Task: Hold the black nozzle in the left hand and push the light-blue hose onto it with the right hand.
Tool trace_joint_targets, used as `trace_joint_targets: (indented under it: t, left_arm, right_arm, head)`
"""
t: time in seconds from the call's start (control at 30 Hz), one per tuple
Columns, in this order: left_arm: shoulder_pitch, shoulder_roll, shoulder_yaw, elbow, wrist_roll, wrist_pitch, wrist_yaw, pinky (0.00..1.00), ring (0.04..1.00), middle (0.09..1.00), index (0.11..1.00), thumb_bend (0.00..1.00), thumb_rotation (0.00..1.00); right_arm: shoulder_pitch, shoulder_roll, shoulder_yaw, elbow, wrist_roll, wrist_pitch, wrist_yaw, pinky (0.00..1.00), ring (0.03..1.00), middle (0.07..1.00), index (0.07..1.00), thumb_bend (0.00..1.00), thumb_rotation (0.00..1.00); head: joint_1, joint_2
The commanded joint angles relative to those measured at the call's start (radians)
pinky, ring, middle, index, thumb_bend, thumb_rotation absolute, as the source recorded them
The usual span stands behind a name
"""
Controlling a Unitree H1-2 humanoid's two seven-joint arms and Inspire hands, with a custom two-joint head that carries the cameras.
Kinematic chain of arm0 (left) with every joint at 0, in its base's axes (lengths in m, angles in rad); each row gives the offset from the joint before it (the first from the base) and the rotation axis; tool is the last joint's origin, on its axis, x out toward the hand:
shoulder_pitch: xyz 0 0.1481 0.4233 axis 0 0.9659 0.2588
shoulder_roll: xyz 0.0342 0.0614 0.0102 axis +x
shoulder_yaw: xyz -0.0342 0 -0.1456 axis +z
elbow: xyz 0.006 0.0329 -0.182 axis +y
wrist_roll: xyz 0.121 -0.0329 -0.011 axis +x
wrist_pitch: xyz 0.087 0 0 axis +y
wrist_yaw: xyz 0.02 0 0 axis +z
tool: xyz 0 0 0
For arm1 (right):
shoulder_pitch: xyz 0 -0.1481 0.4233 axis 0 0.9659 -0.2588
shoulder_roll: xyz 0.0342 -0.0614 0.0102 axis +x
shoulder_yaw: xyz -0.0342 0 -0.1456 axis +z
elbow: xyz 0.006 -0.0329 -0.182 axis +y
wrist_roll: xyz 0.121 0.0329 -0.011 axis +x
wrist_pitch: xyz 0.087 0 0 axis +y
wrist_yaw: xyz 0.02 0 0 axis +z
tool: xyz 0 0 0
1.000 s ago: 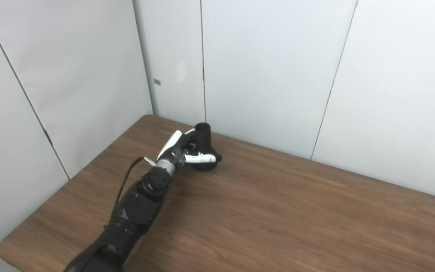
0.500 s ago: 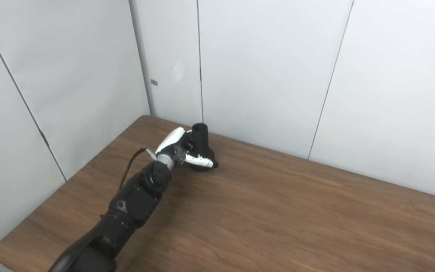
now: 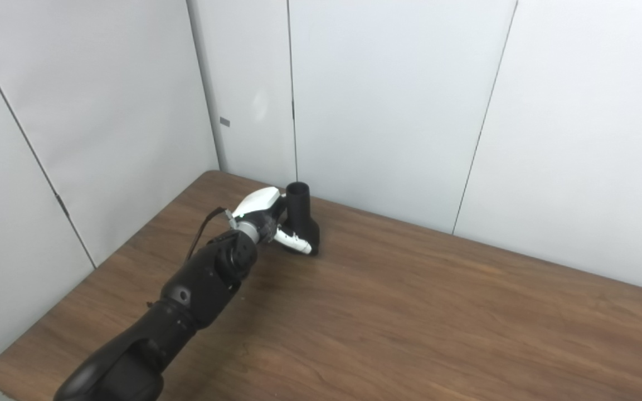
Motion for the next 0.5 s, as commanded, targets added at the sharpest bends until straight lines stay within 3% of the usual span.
trace_joint_targets:
  t: [0.0,0.17,0.27,0.47]
  left_arm:
    - [0.026,0.039,-0.005,0.028,0.015,0.063,-0.037,0.70,0.843,0.894,0.896,1.00,0.23]
    - [0.027,0.043,-0.004,0.015,0.021,0.070,-0.066,0.72,0.864,0.905,0.895,1.00,0.27]
    - [0.030,0.043,-0.003,-0.001,0.032,0.090,-0.077,0.69,0.832,0.872,0.877,1.00,0.46]
    - [0.032,0.041,-0.023,-0.017,0.075,0.118,-0.079,0.70,0.815,0.850,0.844,1.00,0.55]
  right_arm:
    - [0.011,-0.017,-0.013,-0.002,0.002,0.002,-0.006,0.33,0.448,0.496,0.463,1.00,0.60]
    - [0.013,-0.017,-0.013,-0.009,0.002,0.009,-0.007,0.33,0.452,0.500,0.465,1.00,0.60]
    - [0.013,-0.018,-0.013,-0.004,0.001,-0.003,-0.006,0.33,0.451,0.499,0.467,1.00,0.61]
    - [0.014,-0.018,-0.012,-0.007,0.002,0.001,-0.005,0.34,0.457,0.505,0.469,1.00,0.61]
  head:
    - [0.001,0.000]
    - [-0.001,0.002]
    - [0.000,0.005]
    - [-0.002,0.006]
